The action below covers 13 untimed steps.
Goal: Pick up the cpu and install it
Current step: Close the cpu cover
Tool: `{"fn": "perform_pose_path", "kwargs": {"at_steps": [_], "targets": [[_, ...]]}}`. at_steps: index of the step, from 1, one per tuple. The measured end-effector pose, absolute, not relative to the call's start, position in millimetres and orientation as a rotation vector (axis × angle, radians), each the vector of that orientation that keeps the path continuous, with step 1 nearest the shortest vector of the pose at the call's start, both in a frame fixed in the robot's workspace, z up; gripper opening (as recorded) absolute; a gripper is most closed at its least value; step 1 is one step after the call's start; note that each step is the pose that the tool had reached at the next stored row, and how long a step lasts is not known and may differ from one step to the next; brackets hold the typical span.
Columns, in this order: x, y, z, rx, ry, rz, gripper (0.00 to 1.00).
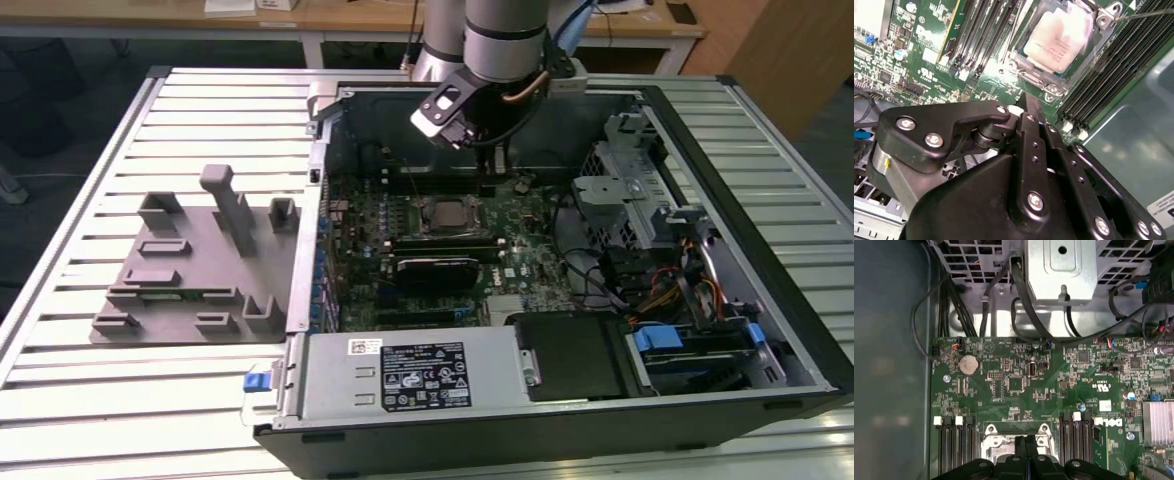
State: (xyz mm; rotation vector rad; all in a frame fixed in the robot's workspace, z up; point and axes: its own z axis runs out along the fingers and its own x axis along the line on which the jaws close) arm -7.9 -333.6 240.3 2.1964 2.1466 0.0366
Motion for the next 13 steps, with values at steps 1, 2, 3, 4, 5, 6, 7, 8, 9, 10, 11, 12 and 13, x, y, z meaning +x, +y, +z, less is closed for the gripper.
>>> {"fn": "perform_pose_path", "kwargs": {"at_steps": [1, 2, 3, 4, 5, 6, 7, 8, 9, 10, 11, 12, 13], "targets": [[-8, -334, 240, 2.196, 2.147, 0.037, 0.11], [-8, -334, 240, 2.196, 2.147, 0.037, 0.11], [-8, -334, 240, 2.196, 2.147, 0.037, 0.11], [-8, -334, 240, 2.196, 2.147, 0.037, 0.11], [-8, -334, 240, 2.196, 2.147, 0.037, 0.11], [-8, -334, 240, 2.196, 2.147, 0.037, 0.11], [-10, -334, 240, 2.196, 2.146, 0.037, 0.11], [-11, -334, 240, 2.196, 2.147, 0.037, 0.11], [-13, -334, 240, 2.196, 2.147, 0.037, 0.11], [-15, -334, 239, 2.196, 2.147, 0.037, 0.11], [-17, -334, 239, 2.196, 2.147, 0.037, 0.11], [-18, -334, 238, 2.196, 2.147, 0.037, 0.11], [-19, -334, 238, 2.196, 2.147, 0.037, 0.11]]}}
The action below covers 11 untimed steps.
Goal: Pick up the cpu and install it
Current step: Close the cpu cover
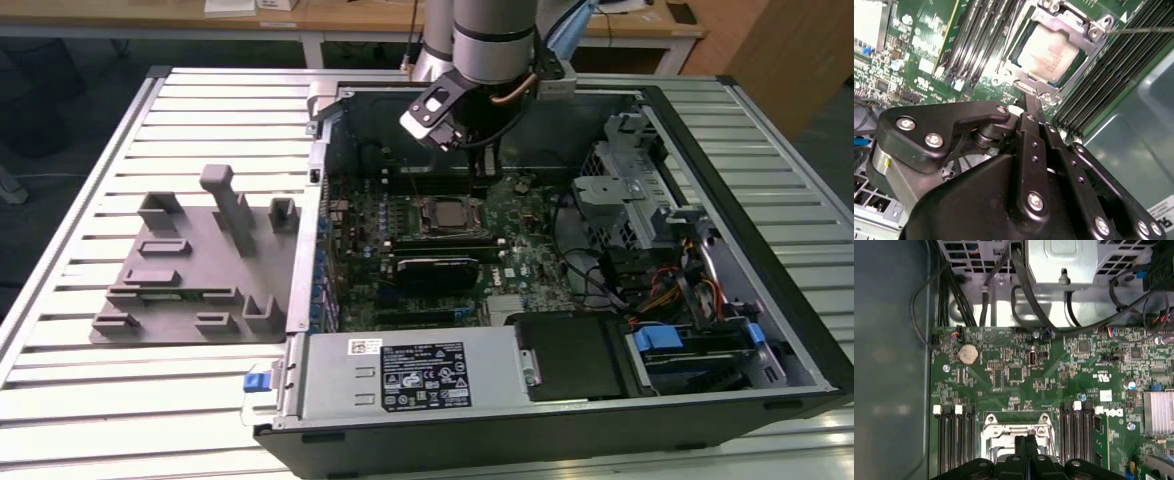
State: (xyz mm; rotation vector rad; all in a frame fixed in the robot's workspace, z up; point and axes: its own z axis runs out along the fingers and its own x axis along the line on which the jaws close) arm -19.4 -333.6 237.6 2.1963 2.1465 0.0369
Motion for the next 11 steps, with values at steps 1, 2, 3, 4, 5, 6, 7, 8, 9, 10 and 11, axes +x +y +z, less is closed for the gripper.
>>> {"fn": "perform_pose_path", "kwargs": {"at_steps": [1, 2, 3, 4, 5, 6, 7, 8, 9, 10, 11], "targets": [[-21, -334, 237, 2.196, 2.147, 0.037, 0.11], [-23, -334, 236, 2.196, 2.147, 0.037, 0.11], [-24, -334, 236, 2.196, 2.147, 0.037, 0.11], [-25, -334, 235, 2.196, 2.147, 0.037, 0.11], [-26, -334, 234, 2.196, 2.147, 0.037, 0.11], [-27, -334, 233, 2.196, 2.147, 0.037, 0.11], [-29, -334, 233, 2.196, 2.147, 0.037, 0.11], [-30, -334, 232, 2.196, 2.147, 0.037, 0.11], [-32, -334, 231, 2.196, 2.147, 0.037, 0.11], [-34, -334, 230, 2.196, 2.147, 0.037, 0.11], [-35, -334, 230, 2.196, 2.147, 0.037, 0.11]]}}
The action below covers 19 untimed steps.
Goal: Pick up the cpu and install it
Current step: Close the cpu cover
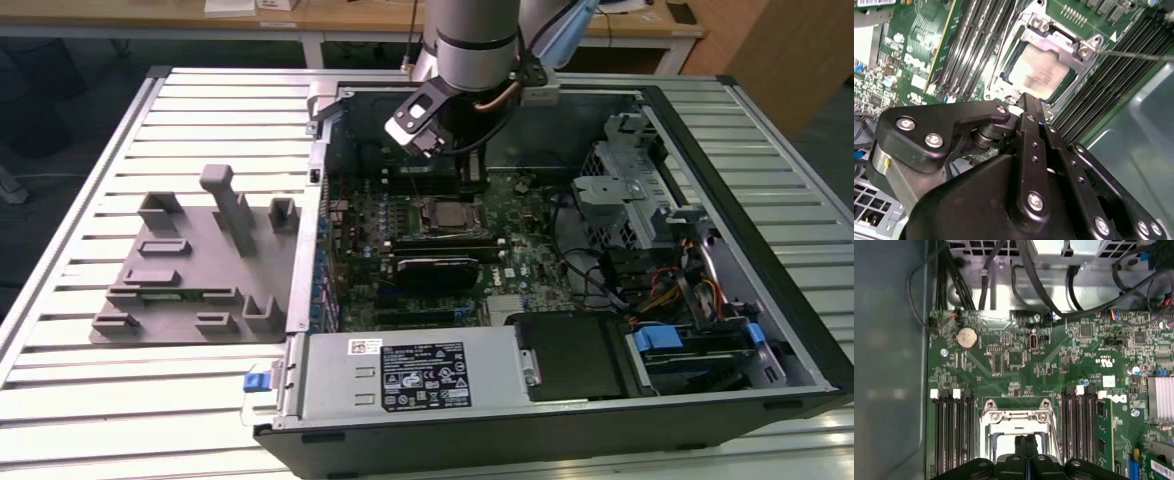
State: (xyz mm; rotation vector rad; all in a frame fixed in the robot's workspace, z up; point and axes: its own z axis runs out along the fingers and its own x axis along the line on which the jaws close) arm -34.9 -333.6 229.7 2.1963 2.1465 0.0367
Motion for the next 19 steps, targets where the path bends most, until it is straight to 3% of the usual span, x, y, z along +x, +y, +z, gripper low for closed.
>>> {"fn": "perform_pose_path", "kwargs": {"at_steps": [19], "targets": [[-39.4, -333.6, 224.8, 2.149, 2.194, 0.039, 0.11]]}}
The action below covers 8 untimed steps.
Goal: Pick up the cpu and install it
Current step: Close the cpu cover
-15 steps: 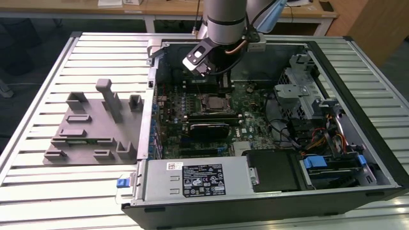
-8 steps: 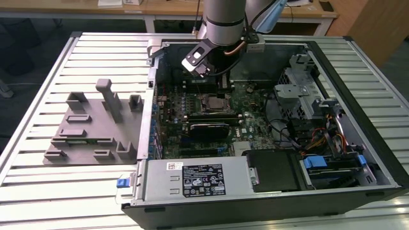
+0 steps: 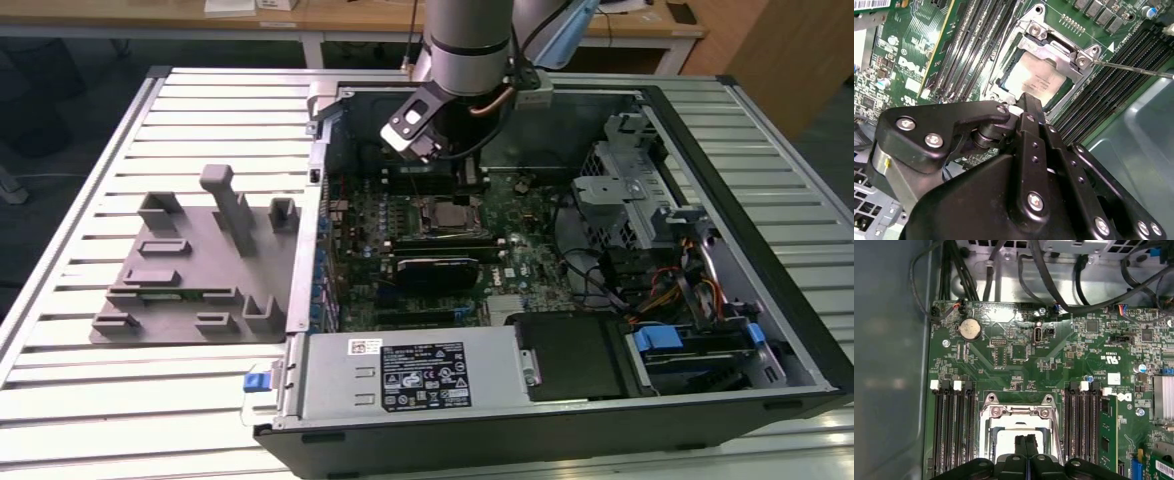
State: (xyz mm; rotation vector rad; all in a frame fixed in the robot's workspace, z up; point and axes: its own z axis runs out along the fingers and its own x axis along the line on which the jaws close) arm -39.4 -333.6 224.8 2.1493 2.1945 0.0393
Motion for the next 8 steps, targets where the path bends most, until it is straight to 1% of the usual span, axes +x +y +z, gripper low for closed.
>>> {"fn": "perform_pose_path", "kwargs": {"at_steps": [8], "targets": [[-39.4, -333.6, 224.7, 2.063, 2.276, 0.042, 0.11]]}}
